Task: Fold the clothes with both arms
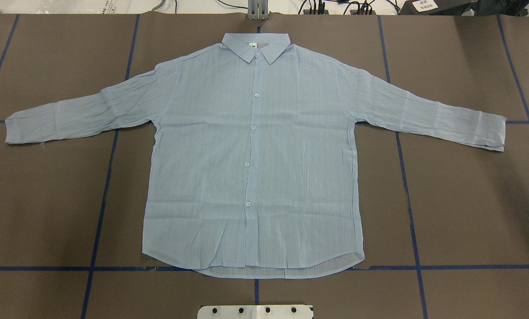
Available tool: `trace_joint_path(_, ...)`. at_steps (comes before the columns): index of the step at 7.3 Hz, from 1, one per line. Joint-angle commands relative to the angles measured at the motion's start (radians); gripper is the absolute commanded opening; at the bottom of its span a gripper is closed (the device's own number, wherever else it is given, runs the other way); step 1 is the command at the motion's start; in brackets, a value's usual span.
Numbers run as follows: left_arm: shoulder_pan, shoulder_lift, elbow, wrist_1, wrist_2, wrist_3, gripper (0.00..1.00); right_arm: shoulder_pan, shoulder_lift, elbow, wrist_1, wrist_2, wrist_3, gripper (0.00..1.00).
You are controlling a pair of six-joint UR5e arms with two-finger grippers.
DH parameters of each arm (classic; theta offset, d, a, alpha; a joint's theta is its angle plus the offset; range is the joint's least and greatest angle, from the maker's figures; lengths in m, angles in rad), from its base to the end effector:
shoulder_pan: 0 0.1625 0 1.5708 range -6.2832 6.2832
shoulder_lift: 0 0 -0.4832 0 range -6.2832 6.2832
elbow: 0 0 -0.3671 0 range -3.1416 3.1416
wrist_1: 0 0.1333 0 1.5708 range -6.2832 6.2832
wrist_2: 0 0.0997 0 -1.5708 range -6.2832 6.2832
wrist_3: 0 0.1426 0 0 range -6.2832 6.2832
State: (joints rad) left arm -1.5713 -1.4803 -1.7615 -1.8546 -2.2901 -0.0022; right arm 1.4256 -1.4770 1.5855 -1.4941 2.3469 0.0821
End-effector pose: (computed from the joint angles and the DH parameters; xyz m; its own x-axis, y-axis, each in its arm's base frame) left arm -0.0396 -0.4542 0.6691 0.7524 0.2444 -0.6117 0.0021 0.9277 0.3733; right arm -0.0432 -0.5262 0.6855 0.6968 -0.1504 0.7013 0.0854 0.9882 0.1271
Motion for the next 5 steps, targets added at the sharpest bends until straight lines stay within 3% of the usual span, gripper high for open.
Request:
trace_joint_path(1,-0.001,0.0,0.0,-0.005,-0.003,-0.001,1.0,0.003,-0.006,0.001,0.0,0.002,-0.001,1.0)
trace_joint_path(5,0.0,0.0,-0.004,-0.005,-0.003,-0.001,1.0,0.003,-0.008,0.001,0.0,0.002,-0.001,1.0)
